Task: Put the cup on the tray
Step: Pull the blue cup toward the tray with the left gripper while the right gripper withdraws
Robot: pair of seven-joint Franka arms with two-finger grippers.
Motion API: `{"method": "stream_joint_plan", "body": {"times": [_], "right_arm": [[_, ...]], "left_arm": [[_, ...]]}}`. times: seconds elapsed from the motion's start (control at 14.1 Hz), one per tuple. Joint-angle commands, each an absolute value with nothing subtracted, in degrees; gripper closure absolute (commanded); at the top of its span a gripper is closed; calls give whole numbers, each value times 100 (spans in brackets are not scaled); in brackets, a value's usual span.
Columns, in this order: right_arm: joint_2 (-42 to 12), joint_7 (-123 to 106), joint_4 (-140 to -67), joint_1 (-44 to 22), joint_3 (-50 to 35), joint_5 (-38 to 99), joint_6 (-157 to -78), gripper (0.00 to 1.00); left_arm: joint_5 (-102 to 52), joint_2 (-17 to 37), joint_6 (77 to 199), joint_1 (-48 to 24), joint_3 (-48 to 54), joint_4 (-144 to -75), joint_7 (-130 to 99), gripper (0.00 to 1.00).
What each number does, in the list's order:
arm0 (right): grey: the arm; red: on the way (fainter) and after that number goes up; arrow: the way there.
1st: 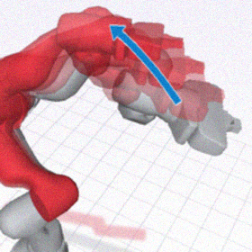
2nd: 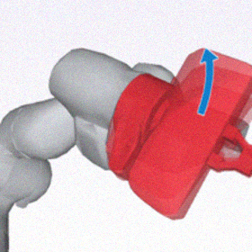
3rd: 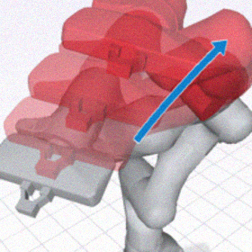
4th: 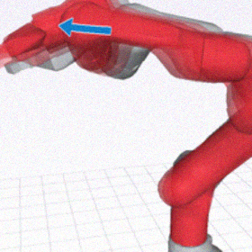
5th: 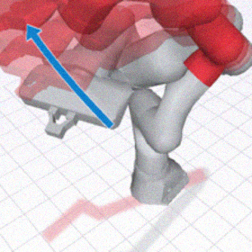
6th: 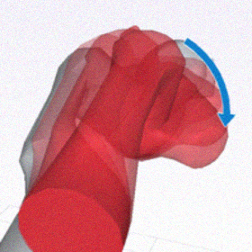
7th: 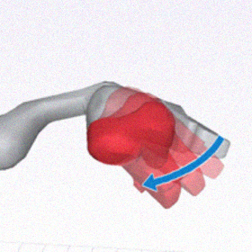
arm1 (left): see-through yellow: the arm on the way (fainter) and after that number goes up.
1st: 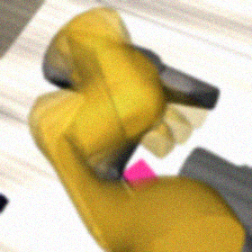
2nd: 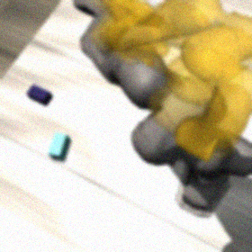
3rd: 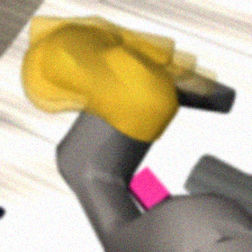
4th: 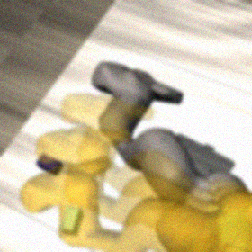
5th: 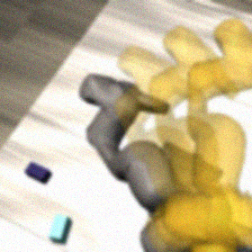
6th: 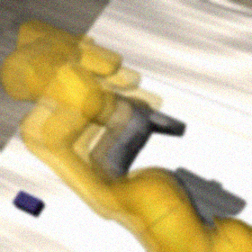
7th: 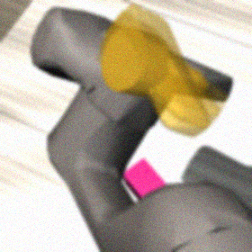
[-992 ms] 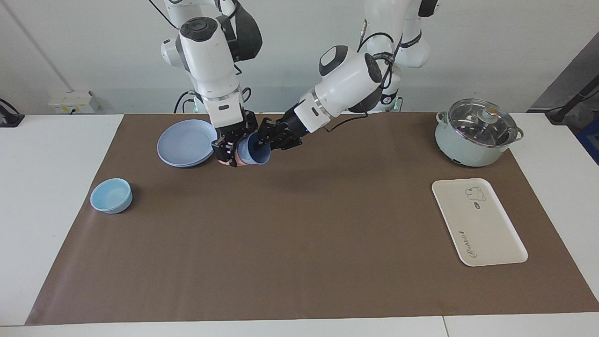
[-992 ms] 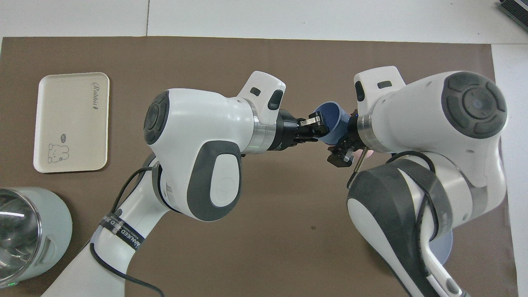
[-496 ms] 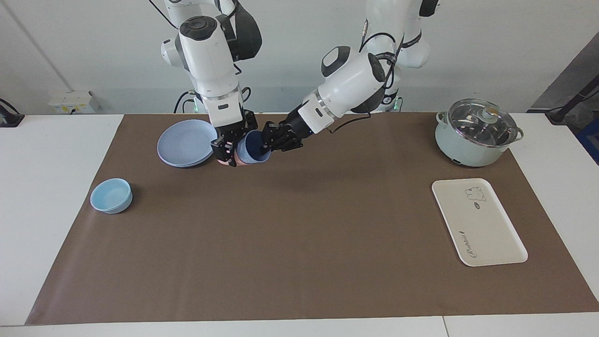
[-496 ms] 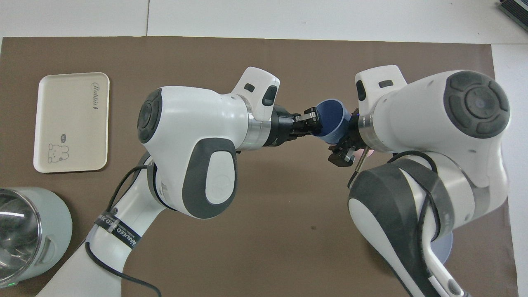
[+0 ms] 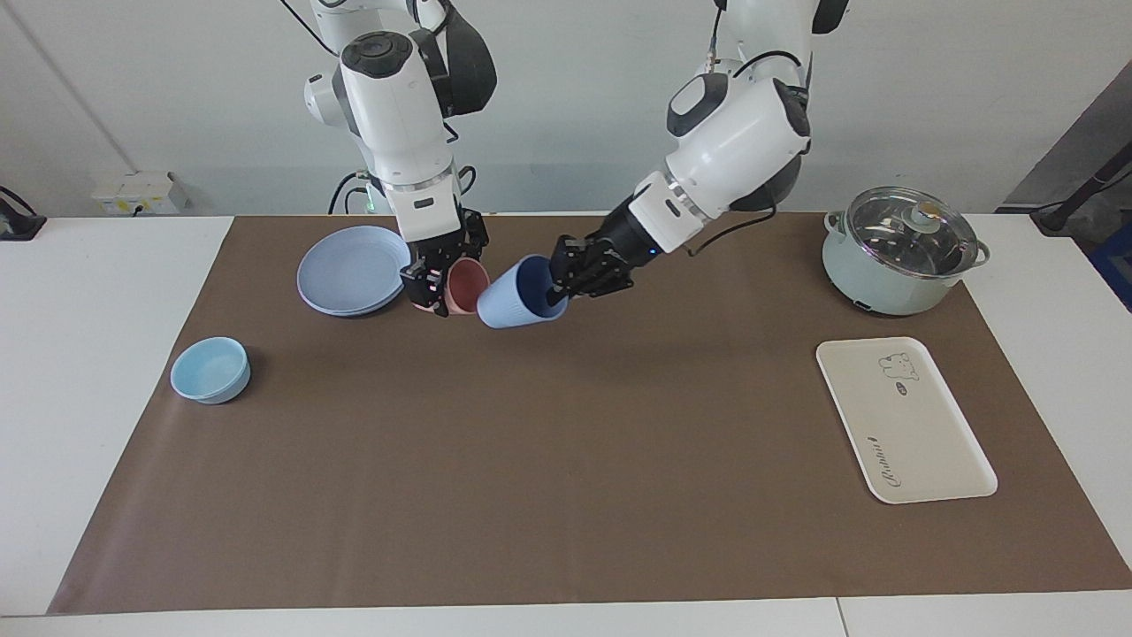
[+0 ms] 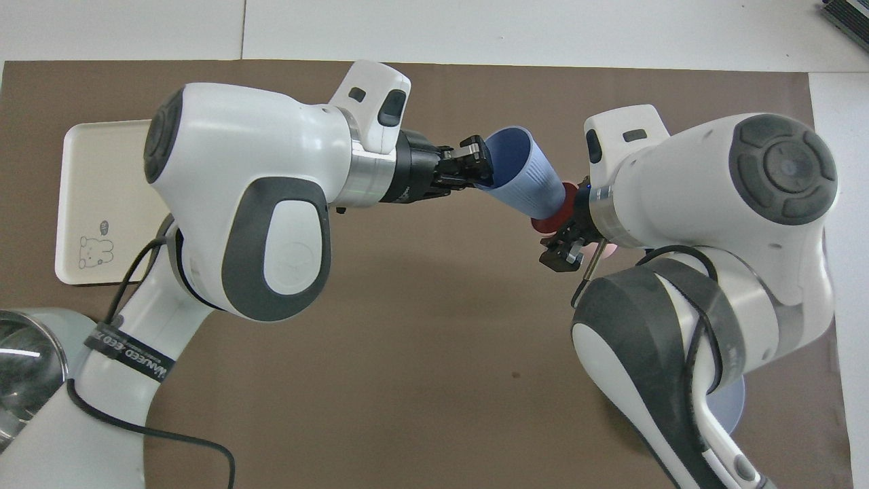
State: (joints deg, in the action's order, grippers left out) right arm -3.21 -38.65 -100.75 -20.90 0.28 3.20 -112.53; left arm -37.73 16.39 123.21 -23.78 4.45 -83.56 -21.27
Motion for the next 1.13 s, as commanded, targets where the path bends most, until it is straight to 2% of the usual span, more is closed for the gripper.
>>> {"method": "stream_joint_plan", "body": {"times": [0.0, 0.21, 0.28, 0.43, 0.78, 1.06], "right_arm": [[-281, -3788, -10081, -2048, 9, 246, -11223, 100], [-325, -3840, -10081, -1821, 26, 386, -11285, 100], [-334, -3928, -10090, -1671, 18, 552, -11537, 100], [-360, -4497, -10177, -1364, 35, 1314, -12039, 100], [-457, -6358, -10475, -362, 26, 3002, -12593, 100], [-983, -8478, -10520, 298, 35, 4927, -12683, 100]], "left_arm": [[-3192, 1925, 11997, -1839, 457, -7831, -2110, 100], [-2280, 1951, 12102, -1048, 457, -7857, -1821, 100], [-2085, 1951, 12190, -794, 457, -7892, -1576, 100], [-1978, 1907, 12287, -118, 457, -8164, -830, 100], [-1775, 1583, 12497, 1026, 237, -8971, 823, 100], [-1775, 1485, 13498, 1301, 237, -9781, 1371, 100]]}}
